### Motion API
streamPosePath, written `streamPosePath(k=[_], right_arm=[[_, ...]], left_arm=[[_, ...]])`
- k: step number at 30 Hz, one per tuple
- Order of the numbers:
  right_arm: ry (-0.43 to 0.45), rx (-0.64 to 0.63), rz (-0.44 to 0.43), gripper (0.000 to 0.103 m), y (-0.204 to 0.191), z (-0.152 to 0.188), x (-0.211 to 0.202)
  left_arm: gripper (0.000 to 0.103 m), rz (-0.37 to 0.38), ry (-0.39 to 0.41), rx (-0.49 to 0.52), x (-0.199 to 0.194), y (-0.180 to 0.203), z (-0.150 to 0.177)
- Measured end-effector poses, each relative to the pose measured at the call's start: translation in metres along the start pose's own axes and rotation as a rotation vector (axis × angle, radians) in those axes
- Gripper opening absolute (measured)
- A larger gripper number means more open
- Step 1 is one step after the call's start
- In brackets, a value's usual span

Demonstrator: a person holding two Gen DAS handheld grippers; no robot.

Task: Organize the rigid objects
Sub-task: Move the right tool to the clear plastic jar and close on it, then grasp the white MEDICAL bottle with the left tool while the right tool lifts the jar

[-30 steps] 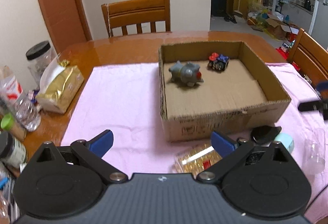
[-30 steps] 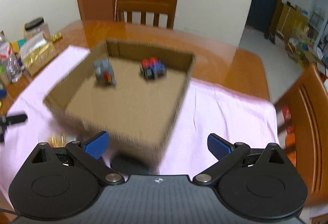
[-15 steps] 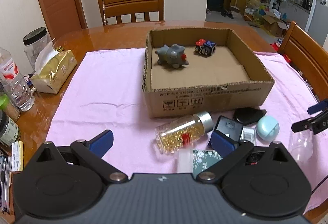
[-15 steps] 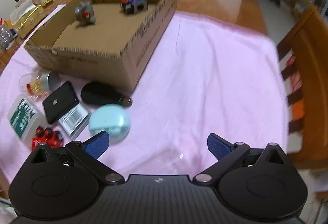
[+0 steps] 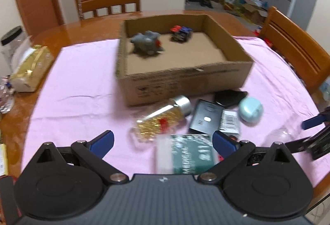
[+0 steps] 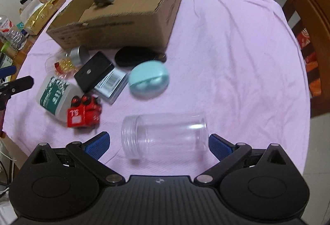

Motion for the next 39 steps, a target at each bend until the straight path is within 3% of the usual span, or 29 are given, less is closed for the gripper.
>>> streamPosePath(k=[5, 11, 22, 30, 39], right_arm=[[0.005, -0.022, 0.132, 0.103, -0.015, 0.012, 0.017], [-0.002, -0.035, 0.196, 0.103, -0.020, 0.021, 0.030], [0.004, -0.007, 0.188, 0.103, -0.015, 0.024, 0.033], [0.012, -0.011, 0.190, 0.103, -0.017, 0.025, 0.032], [0.006, -0.005, 0.198, 0.103, -0.018, 0.024, 0.031]], left_arm=[[0.101, 0.034, -0.040, 0.023, 0.015, 0.015, 0.009], [0.101, 0.021, -0.088, 0.068, 0.035, 0.020, 0.021], [0.101, -0.007, -0.109, 0.093, 0.035, -0.006, 0.025], [0.101, -0.021, -0.106, 0.202, 0.044, 0.001, 0.034], [0.099, -0.011, -0.112, 0.170, 0.056, 0.002, 0.029]])
Point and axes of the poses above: each gripper's, at about its wrist camera, not at the fingertips, and x roughly the way its jaws point, y to its right, z to its underside, the point moved 5 cm from there along x, roughly the way its jaws point, and after that the axes turned 9 degrees about -x, right-handed, at the moved point
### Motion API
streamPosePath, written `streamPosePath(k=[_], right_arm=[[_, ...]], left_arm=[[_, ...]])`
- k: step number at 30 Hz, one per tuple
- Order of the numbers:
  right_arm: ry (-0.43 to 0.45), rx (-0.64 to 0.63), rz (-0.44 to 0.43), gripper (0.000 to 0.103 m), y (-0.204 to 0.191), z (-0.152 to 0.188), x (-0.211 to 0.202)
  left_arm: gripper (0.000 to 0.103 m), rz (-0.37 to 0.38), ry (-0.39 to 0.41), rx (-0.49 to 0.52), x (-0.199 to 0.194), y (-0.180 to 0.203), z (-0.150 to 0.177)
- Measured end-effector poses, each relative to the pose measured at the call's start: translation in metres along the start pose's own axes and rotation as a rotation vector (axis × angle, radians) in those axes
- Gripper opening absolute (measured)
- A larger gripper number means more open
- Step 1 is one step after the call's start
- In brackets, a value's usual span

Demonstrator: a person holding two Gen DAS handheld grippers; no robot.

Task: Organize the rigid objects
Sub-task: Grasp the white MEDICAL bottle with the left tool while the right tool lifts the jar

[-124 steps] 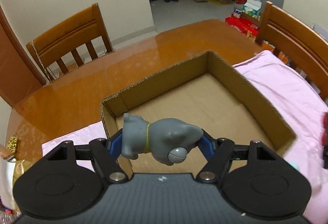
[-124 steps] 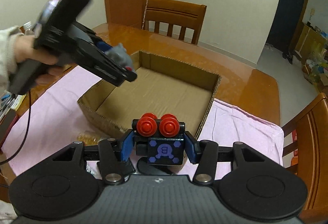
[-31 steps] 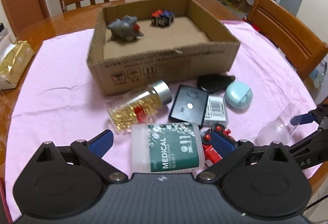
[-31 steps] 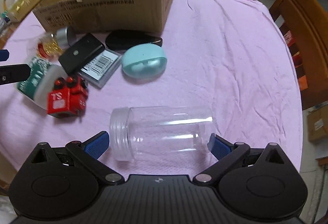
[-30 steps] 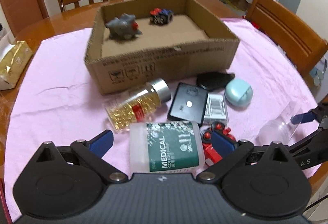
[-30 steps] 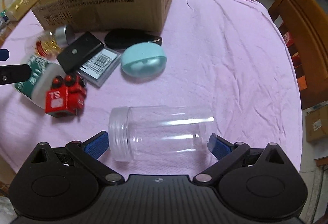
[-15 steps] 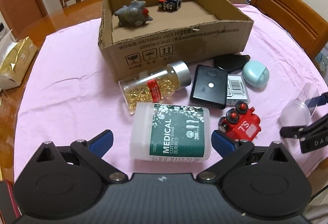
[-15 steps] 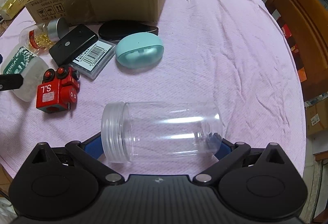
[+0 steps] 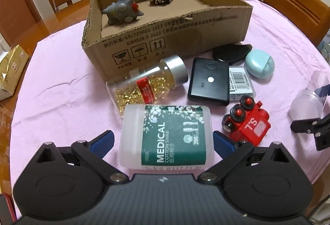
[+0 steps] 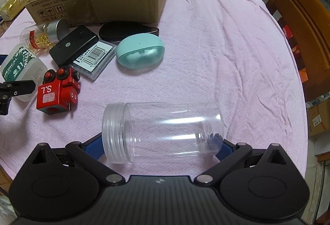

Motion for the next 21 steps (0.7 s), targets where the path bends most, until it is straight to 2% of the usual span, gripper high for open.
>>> streamPosePath(k=[7, 11, 16, 21], right_arm=[[0.045, -0.040, 0.053, 0.103, -0.005, -0.003, -0.012], [0.049, -0.043, 0.067, 0.103, -0.003, -0.007, -0.013], [0.043, -0.066, 0.078, 0.103, -0.005, -0.008, -0.014], [0.037, -0.069, 0.075, 0.098, -0.007, -0.007, -0.015]], left_arm=[[0.096, 0.015, -0.004, 0.008, 0.003, 0.004, -0.003], [0.088, 0.022, -0.012, 0.007, 0.004, 0.005, -0.004], [0.087, 0.016, -0.008, 0.015, 0.001, 0.006, -0.007], [0.082, -0.012, -0.009, 0.045, 0.001, 0.009, -0.008]])
Point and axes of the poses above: each gripper's, at about its wrist camera, not at the fingertips, and x roughly the way its jaws point, y to its right, z to its underside, the point moved 5 cm from there along x, roughly the way its jaws point, and after that the axes turned 9 degrees about -x, right-handed, at the moved point
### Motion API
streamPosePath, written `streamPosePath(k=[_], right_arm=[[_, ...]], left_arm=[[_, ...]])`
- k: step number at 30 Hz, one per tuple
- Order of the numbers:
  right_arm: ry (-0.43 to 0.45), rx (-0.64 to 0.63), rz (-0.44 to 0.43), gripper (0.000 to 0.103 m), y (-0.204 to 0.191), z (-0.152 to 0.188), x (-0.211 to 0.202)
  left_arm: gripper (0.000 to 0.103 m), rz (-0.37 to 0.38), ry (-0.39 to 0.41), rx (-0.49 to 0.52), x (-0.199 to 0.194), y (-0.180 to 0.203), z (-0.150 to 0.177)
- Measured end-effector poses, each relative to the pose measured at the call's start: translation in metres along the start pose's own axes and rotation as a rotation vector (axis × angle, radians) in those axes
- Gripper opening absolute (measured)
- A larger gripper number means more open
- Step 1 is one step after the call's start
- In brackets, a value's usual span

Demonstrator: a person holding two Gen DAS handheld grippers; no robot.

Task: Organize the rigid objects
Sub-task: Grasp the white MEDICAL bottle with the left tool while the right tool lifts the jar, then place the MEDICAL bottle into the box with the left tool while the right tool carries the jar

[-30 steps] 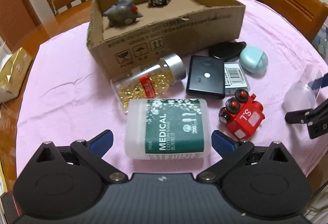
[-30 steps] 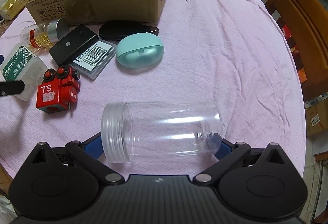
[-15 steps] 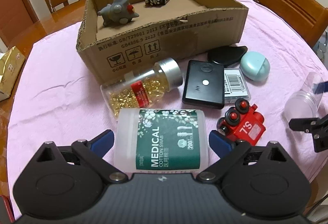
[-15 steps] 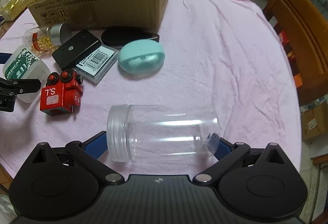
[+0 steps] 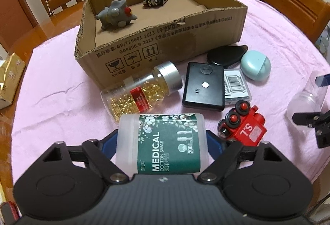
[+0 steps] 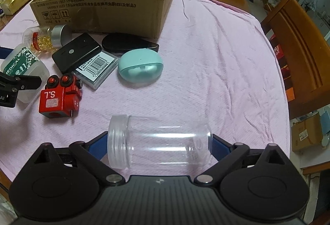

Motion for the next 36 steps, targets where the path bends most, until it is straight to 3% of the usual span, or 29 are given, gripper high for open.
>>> streamPosePath(k=[15, 22, 28, 36], right_arm=[[0.000, -0.086, -0.019, 0.095, 0.001, -0.007, -0.012], [0.028, -0.122, -0.099, 0.095, 0.008, -0.020, -0.036], [0.070, -0.185, -0.164, 0.095, 0.007, -0.041, -0.061], [0.167, -0.225, -0.184, 0.095, 0.006, -0.080, -0.083]], left_arm=[[0.082, 0.058, -0.012, 0.094, -0.017, 0.005, -0.004], [0.082, 0.110, -0.009, 0.112, -0.052, -0.002, -0.020], [0.082, 0.134, 0.037, 0.156, -0.084, -0.002, -0.039], [0.082, 0.133, 0.131, 0.139, -0.098, -0.003, -0.075]])
Point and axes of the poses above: each gripper's, at about its wrist camera, not at the fingertips, and x roughly the way its jaws point, y to its right, z to its underside, the point moved 5 cm from there along x, roughly the way its jaws point, and after that the axes turned 9 degrees about -x, right-handed, at the moved point
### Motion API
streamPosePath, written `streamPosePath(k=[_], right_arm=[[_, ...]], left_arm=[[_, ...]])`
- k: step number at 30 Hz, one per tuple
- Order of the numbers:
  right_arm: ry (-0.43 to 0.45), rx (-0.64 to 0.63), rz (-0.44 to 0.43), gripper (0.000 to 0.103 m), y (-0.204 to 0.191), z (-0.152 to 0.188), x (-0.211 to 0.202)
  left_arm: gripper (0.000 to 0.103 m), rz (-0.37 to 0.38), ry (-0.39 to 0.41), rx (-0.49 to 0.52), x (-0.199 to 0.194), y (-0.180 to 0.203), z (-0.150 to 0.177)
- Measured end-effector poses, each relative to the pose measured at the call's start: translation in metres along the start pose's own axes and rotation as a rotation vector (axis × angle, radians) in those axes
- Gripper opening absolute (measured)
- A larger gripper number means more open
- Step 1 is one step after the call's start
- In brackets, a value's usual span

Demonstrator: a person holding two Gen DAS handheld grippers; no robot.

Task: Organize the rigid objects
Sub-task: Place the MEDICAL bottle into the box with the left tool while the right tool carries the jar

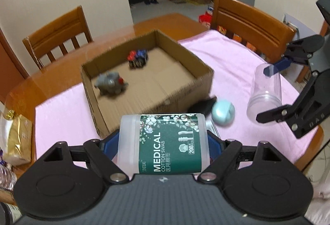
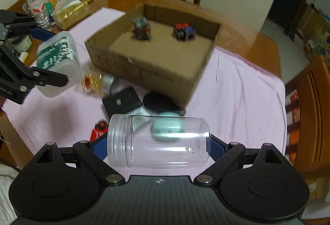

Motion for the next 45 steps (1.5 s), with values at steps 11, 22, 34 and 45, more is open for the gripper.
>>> streamPosePath(k=[11, 22, 34, 45], right_arm=[[0.071, -0.002, 0.039, 0.095, 0.022, -0.040, -0.003], [0.100, 0.019, 0.075, 0.095, 0.025, -0.061, -0.008], [0.104, 0.017, 0.071, 0.095, 0.018, -0.074, -0.005], [0.134, 0.014, 0.076, 0.095, 0.024, -0.103, 0.000]], left_arm=[[0.082, -0.046, 0.103, -0.018, 0.028, -0.024, -0.057], [0.084, -0.117, 0.109, -0.108, 0.078, -0.057, -0.076], [0.099, -0.109, 0.141, -0.234, 0.052, -0.067, -0.060], [0.101, -0.202, 0.176, -0.396, 0.009, -0.081, -0.020]])
Point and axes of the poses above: each gripper's, at about its wrist camera, not at the fingertips, and x roughly the way its jaws point, y to its right, z to its underside, the point moved 5 cm from there along x, roughly the way its jaws point, and after that the axes turned 9 degrees about -x, right-handed, at the moved point
